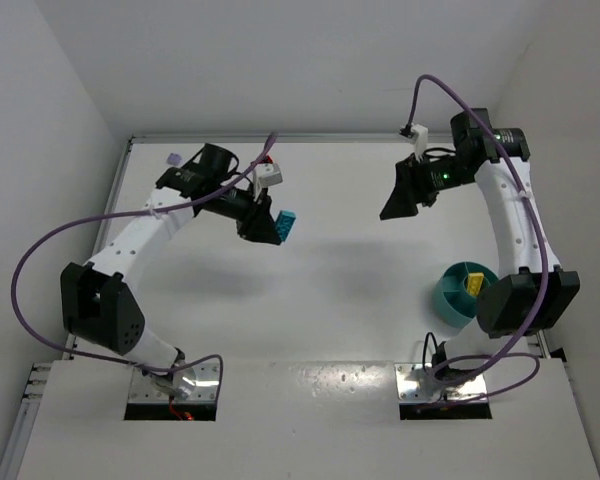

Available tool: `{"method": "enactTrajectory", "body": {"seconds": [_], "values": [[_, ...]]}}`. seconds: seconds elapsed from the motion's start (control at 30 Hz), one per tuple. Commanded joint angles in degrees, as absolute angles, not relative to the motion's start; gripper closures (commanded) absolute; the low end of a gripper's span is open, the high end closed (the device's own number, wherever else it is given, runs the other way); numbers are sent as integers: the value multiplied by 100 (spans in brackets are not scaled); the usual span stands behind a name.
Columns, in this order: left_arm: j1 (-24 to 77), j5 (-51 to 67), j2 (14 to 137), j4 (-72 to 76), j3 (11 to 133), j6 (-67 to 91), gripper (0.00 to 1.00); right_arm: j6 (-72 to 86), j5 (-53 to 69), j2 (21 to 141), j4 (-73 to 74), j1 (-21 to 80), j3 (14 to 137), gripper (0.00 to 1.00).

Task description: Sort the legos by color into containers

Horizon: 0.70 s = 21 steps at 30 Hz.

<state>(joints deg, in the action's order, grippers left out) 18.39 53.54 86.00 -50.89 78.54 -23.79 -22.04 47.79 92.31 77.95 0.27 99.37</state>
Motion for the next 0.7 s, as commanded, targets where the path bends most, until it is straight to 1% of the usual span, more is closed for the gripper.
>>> {"method": "enactTrajectory", "body": {"seconds": [0.0,0.07,0.2,0.3,0.37,0.47,0.63,0.67], "values": [[1995,6564,8841,-4624,8270,-1618,90,-2549,5905,9140,7981,263,10169,32],[2144,7004,9087,-4562,8507,-1284,90,-2662,5985,9141,7911,535,10099,32],[2451,7269,9404,-4500,8955,-862,91,-2435,6047,9351,7813,983,10212,33],[2768,7015,9466,-4238,9140,-687,91,-1970,6047,9492,7489,1274,10397,32],[2969,6839,9396,-3957,9028,-388,91,-1689,6117,9632,7278,1414,10450,31],[3137,6663,9246,-3508,8895,-114,91,-1574,6170,9799,7146,1555,10634,31],[3339,6601,9246,-3332,8895,18,91,-1521,6170,9922,7093,1757,10757,31],[3340,6548,9194,-3279,8895,78,91,-1521,6170,9923,7093,1819,10758,32]]}}
